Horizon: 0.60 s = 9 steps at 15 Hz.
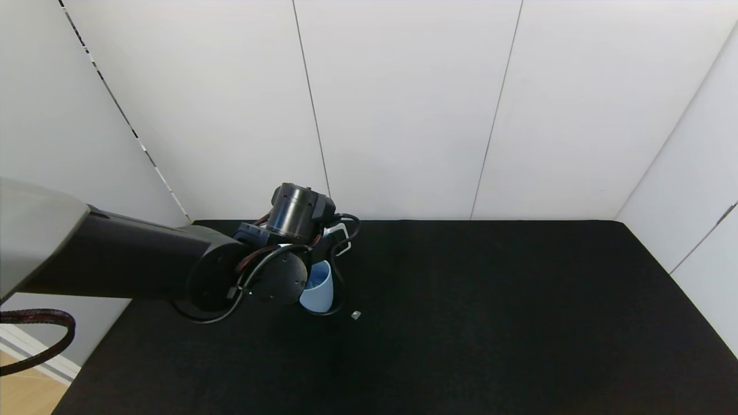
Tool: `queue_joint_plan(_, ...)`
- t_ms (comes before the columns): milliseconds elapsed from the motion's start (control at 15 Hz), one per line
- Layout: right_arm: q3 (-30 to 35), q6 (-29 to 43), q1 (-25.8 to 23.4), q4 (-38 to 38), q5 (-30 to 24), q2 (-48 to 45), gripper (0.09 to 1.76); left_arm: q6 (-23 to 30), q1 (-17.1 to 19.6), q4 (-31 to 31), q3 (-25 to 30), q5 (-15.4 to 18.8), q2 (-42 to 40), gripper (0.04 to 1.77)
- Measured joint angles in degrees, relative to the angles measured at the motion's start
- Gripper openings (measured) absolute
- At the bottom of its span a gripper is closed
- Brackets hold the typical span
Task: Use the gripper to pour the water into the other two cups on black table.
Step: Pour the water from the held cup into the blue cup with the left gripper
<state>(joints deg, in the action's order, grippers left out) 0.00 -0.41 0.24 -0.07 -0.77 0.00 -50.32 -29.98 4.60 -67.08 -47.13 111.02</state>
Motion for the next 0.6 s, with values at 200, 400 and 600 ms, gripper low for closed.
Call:
queue_joint_plan(200, 0.0, 0.0, 0.0, 0.0, 0.0, 0.0, 1.71, 8.3, 0.6, 0.2, 2.2, 4.9, -1.7, 1.25)
queue_joint_plan(400, 0.0, 0.0, 0.0, 0.0, 0.0, 0.0, 1.71, 20.8, 1.8, 0.2, 4.9, 8.7, -3.7, 1.25)
queue_joint_plan(600, 0.0, 0.0, 0.0, 0.0, 0.0, 0.0, 1.71, 28.1, 4.6, 0.4, 8.1, 16.3, -7.2, 1.25)
